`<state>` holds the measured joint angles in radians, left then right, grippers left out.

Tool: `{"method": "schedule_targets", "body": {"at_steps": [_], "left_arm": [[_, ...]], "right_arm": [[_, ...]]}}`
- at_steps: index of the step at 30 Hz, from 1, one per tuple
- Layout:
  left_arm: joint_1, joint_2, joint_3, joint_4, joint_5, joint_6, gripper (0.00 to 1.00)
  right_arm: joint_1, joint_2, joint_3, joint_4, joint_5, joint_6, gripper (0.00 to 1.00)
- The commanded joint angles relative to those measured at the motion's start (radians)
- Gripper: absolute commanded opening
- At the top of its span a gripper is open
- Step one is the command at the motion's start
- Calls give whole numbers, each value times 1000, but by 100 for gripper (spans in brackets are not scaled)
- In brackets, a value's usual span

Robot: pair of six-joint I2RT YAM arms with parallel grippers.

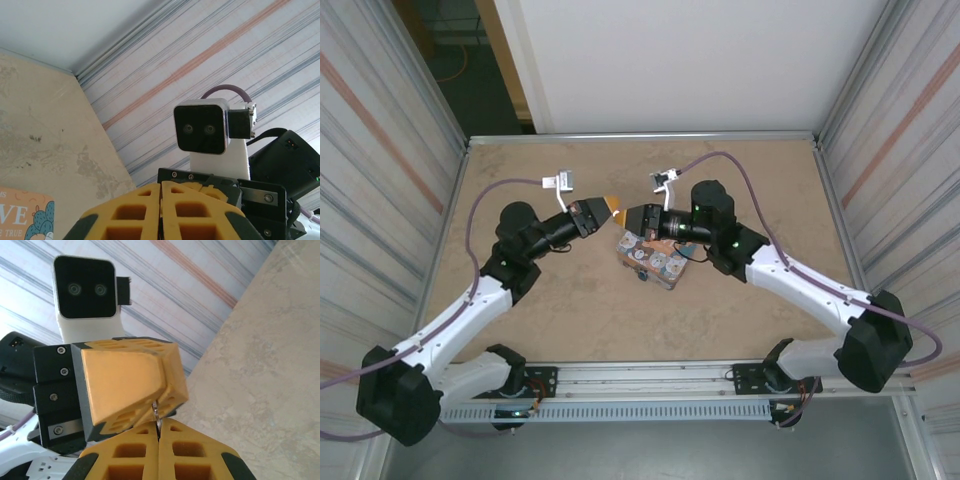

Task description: Unlock the padlock with the key

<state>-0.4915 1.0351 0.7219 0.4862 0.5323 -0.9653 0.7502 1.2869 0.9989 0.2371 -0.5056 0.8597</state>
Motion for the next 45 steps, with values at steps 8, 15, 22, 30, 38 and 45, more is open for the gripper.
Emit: {"method": "schedule_targets", "body": {"at_steps": [8, 15, 22, 30, 38, 45], "left_arm": [[42, -84, 3, -89, -28, 56, 46], [47, -161, 61, -443, -52, 297, 70], [47, -211, 4, -622, -80, 437, 84], [47, -138, -78, -642, -26, 453, 86], [-43, 30, -56, -653, -22, 540, 86], [-142, 184, -8, -634, -64, 586, 85]], "right_arm": [[-44, -82, 1, -255, 80, -158, 0], [-73, -106, 7, -477, 112, -294, 0], [-123, -88, -36, -573, 109, -372, 0], [-204, -56, -161, -442, 7, -323, 0], [-257, -17, -254, -349, -53, -267, 0], [-271, -10, -319, -308, -56, -230, 0]]}}
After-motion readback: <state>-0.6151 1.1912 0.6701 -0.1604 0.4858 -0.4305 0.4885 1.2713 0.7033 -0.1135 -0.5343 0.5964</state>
